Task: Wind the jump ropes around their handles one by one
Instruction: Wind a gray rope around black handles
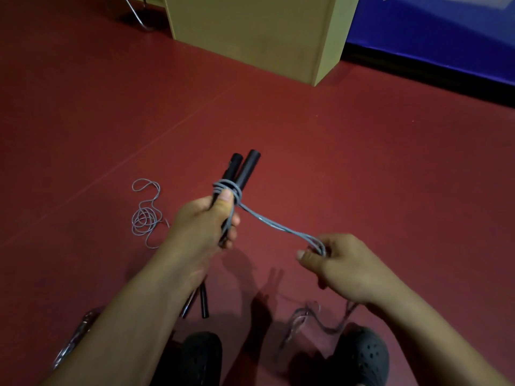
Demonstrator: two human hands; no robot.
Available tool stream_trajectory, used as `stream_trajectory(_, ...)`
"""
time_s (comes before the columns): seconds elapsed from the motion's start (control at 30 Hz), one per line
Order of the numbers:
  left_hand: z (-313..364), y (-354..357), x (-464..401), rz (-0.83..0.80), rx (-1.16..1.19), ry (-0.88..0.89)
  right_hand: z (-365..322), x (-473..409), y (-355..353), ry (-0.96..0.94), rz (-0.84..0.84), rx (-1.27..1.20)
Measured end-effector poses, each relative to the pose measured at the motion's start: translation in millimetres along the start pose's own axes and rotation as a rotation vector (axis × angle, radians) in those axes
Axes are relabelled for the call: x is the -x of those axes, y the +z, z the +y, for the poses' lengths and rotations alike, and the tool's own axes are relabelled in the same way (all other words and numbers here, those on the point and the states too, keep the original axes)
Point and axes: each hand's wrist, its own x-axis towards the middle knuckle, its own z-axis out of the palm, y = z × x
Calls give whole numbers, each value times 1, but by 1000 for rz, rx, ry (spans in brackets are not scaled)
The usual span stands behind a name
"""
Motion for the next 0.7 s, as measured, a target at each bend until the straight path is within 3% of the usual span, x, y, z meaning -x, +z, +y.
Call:
stream_trajectory(0.1,1,-8,-5,101,-71,28,-1,0,0,5,40,-458)
stream_trajectory(0.17,1,-9,-3,76,-180,52,0,-4,-1,-34,139,-627)
stream_trajectory(0.3,1,-6,7,-99,-282,60,12,-15,-1,-53,416,-502)
stream_trajectory(0.37,3,-6,10,-162,-250,29,17,-18,-1,-32,451,-425)
stream_trajectory(0.47,6,-2,12,-270,-120,-41,18,-17,2,-13,320,-172)
stream_trajectory(0.53,6,4,16,-339,-64,-97,10,-11,7,-97,300,-70)
stream_trajectory(0.6,3,11,20,-401,-43,-130,-2,-4,12,-202,230,-198)
stream_trajectory(0.7,2,15,22,-449,2,-147,-14,4,22,-265,-10,-404)
